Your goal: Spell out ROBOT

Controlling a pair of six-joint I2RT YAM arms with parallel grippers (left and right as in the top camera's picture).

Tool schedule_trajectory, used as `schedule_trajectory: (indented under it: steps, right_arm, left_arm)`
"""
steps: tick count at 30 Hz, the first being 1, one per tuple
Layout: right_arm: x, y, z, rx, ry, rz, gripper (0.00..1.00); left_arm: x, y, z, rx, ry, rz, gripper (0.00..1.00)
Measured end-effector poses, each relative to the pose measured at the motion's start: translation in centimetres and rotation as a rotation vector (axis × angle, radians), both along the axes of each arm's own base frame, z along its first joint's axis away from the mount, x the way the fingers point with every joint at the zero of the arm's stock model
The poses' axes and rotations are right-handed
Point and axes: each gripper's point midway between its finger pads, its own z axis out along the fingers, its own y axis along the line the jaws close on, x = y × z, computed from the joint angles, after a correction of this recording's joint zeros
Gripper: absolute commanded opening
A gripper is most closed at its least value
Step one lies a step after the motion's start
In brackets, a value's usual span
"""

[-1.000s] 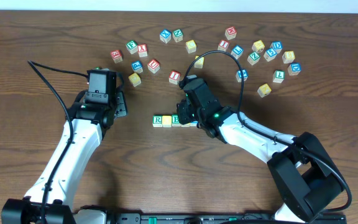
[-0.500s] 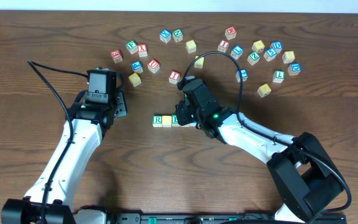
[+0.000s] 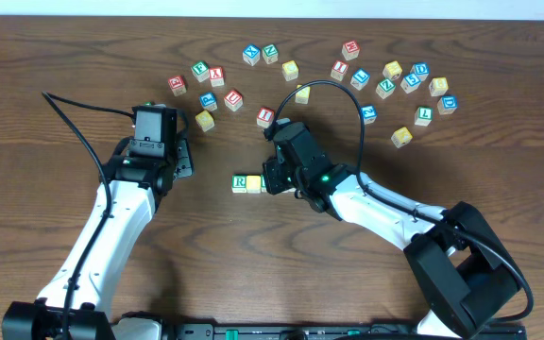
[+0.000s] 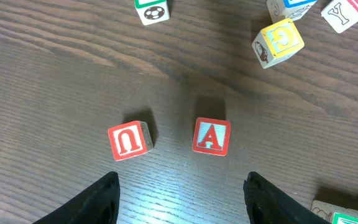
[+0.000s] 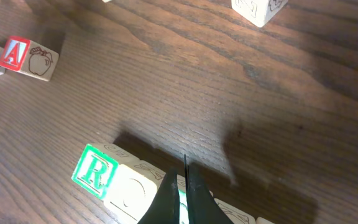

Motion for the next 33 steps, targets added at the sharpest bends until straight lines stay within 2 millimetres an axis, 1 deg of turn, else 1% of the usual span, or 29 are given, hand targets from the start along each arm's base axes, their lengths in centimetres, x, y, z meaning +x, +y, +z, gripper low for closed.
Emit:
schedule_trajectory:
  steps: [9, 16, 33]
  right_arm:
    - [-0.1, -0.3, -0.3, -0.017, 0.005, -0.007, 0.01]
    - [-0.4, 0.0, -1.4, -0.035, 0.015, 0.001, 0.01]
    - [-0.5, 0.0, -1.6, -0.039, 0.02, 0.002, 0.01]
  left_arm:
    - [0.0, 0.0, 0.0, 0.0, 0.0, 0.0, 0.63]
    - [0.0, 0.0, 0.0, 0.0, -0.001, 0.0, 0.63]
    - [0.0, 0.0, 0.0, 0.0, -0.001, 0.0, 0.64]
